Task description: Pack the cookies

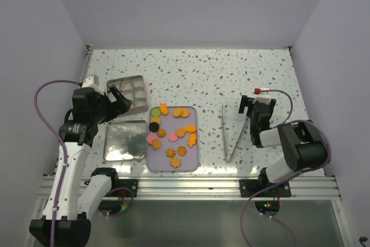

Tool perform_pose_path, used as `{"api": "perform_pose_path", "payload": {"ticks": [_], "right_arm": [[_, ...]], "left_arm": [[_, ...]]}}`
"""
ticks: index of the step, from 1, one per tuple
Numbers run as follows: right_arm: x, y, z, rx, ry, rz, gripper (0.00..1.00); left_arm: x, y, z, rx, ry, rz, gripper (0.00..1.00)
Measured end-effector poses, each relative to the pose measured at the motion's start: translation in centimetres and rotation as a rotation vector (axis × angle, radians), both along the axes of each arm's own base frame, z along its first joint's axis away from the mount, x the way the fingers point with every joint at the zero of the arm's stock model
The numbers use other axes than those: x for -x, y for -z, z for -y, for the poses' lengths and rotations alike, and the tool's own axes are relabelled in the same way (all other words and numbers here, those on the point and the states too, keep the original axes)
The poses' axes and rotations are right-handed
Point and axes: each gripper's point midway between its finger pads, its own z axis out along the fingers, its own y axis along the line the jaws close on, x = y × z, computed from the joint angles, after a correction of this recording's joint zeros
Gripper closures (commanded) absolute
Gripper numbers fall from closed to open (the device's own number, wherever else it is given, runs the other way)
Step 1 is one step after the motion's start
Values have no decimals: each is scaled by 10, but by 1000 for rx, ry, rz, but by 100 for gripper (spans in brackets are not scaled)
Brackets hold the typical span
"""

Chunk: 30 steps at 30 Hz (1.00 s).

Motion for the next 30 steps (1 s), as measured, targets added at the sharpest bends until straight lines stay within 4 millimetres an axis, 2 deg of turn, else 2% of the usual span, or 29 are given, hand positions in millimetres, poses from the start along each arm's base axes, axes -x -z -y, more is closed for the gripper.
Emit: {"api": "perform_pose_path", "payload": {"ticks": [6, 12, 14, 16, 18, 20, 21, 23, 28, 30], "right_arm": [[-2, -3, 0, -2, 0, 16, 1], [-1, -9, 2, 3, 19, -25, 1], [-13, -33, 0, -13, 35, -65, 1], [-34, -72, -8, -72, 37, -72, 1], [-55, -120, -23, -141, 4, -69, 1], [-60, -156, -37, -205, -39, -99, 1], [-58, -166, -43, -234, -47, -120, 1], [-45, -168, -47, -269, -32, -181, 1], [30, -110, -33, -271, 108, -545, 3], [54, -96, -29, -261, 149, -662, 4]], "left_arm": [[20, 5, 9, 33, 37, -107, 0], [39, 4, 8, 70, -7, -144, 0], [43, 5, 7, 65, -15, -154, 0], [45, 4, 6, 61, -18, -161, 0], [46, 1, 5, 58, -19, -157, 0], [46, -5, 5, 55, -15, -139, 0], [46, -7, 5, 54, -14, -130, 0], [46, -9, 5, 50, -11, -124, 0], [44, -14, 5, 38, 4, -118, 1], [43, -15, 6, 34, 14, -117, 1]]}}
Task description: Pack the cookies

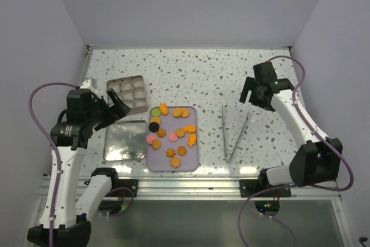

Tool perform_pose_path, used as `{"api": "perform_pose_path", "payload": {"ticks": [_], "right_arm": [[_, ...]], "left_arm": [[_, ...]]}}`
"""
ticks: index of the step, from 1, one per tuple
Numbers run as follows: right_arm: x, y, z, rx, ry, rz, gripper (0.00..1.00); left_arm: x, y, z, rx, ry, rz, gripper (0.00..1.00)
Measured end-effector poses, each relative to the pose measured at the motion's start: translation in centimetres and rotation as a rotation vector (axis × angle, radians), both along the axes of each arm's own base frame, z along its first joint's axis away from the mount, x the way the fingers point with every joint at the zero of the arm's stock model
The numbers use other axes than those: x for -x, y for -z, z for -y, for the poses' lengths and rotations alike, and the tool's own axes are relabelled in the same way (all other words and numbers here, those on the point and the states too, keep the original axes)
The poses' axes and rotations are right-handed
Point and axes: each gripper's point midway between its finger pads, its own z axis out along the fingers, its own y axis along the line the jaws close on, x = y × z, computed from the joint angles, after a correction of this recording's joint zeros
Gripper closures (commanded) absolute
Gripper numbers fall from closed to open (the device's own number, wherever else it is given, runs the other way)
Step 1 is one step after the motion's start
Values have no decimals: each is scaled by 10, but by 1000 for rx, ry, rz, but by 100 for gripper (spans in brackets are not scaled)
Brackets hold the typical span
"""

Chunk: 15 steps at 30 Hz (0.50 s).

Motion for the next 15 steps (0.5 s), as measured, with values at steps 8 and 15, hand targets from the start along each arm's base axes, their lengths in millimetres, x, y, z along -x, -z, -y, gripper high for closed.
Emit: {"api": "perform_pose_path", "payload": {"ticks": [8, 15], "right_arm": [[66, 50, -7, -68, 52, -274, 14], [67, 81, -25, -117, 81, -361, 31]], "left_arm": [[0, -1, 1, -28, 45, 8, 1], [1, 0, 7, -21, 82, 7, 1]]}}
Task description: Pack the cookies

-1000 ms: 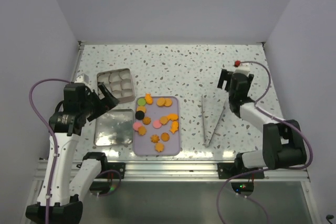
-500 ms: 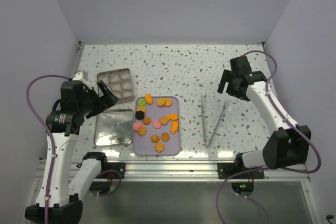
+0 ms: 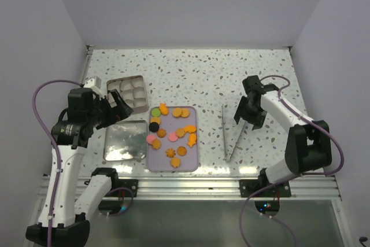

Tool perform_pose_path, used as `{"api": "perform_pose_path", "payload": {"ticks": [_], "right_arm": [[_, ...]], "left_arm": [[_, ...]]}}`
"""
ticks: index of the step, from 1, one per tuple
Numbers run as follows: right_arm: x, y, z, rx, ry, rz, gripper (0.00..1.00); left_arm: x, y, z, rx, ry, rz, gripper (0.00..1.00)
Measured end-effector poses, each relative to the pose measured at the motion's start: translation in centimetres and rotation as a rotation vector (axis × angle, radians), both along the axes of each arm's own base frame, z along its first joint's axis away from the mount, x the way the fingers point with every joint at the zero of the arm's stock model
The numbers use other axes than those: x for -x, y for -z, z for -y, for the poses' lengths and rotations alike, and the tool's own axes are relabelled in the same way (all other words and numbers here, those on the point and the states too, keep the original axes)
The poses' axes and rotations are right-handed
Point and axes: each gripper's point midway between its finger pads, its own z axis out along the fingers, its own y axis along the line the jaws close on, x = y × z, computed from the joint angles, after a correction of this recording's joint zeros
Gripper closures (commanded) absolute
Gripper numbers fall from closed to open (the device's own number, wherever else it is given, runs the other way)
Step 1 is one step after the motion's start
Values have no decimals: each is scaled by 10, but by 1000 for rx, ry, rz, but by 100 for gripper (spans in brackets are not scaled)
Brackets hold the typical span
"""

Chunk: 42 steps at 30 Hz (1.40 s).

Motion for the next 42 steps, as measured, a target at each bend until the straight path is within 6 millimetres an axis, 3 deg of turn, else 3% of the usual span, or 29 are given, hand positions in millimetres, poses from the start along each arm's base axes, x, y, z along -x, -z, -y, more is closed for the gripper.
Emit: {"api": "perform_pose_path", "payload": {"ticks": [7, 15, 21, 26, 30, 32, 35, 38, 42], "right_arm": [[-11, 22, -10, -5, 22, -9, 47], [10, 63, -7, 10, 38, -100, 68], [7, 62, -11, -14, 27, -90, 100], [-2, 49, -17, -41, 16, -73, 100], [-48, -4, -47, -183, -11, 74, 100], [-72, -45, -72, -313, -39, 187, 100], [-102, -124, -117, -567, -101, 380, 100], [-111, -197, -158, -798, -183, 523, 100], [-100, -265, -206, -1035, -299, 602, 100]], "left_arm": [[-6, -10, 7, -2, 35, 9, 0], [-13, -36, 9, -22, 55, 76, 0], [-12, -36, 11, -19, 62, 78, 0], [-10, -51, 27, 41, 137, 137, 0], [-8, -80, 50, 126, 263, 255, 0], [-6, -93, 63, 173, 333, 307, 0], [-6, -110, 84, 271, 446, 379, 0], [-5, -113, 102, 392, 538, 409, 0], [-6, -112, 117, 519, 616, 399, 0]]}}
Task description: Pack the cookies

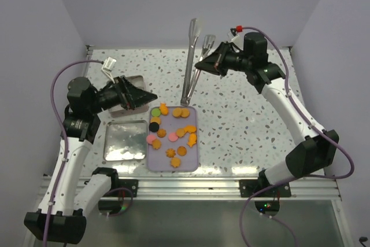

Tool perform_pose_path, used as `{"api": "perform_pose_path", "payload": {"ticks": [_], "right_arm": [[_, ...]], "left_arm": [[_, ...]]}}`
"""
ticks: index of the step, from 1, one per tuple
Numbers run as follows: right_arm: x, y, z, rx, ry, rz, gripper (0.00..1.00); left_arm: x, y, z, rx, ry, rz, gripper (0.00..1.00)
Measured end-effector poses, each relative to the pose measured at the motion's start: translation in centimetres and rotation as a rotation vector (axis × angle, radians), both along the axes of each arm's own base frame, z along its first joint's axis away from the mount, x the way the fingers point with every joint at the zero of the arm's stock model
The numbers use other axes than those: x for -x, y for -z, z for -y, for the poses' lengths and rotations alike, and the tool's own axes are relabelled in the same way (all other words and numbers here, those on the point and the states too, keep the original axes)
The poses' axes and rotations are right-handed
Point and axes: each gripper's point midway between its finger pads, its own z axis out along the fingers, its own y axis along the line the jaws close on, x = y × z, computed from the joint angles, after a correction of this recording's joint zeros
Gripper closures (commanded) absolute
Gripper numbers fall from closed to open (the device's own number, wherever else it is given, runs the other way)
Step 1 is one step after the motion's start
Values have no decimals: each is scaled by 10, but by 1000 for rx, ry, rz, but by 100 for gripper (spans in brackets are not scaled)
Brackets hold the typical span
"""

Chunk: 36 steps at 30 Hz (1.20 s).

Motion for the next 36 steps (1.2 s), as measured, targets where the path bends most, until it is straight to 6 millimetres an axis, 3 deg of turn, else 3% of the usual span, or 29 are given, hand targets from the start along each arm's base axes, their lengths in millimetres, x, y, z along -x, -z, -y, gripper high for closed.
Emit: {"api": "perform_pose_path", "payload": {"ticks": [5, 11, 23, 28, 32, 36], "right_arm": [[21, -40, -36, -160, -112, 28, 100], [30, -60, -59, -235, -168, 27, 100], [38, -61, -106, -298, -252, -10, 100], [46, -68, -125, -350, -302, 6, 100], [49, -78, -129, -392, -320, 47, 100], [48, -85, -131, -436, -334, 81, 100]], "left_arm": [[0, -15, 13, 42, 81, 58, 0], [3, -26, 27, 70, 152, 111, 0], [3, -37, 46, 127, 268, 133, 1], [1, -42, 49, 156, 297, 131, 11], [4, -47, 52, 176, 332, 129, 21], [5, -53, 52, 195, 346, 137, 22]]}}
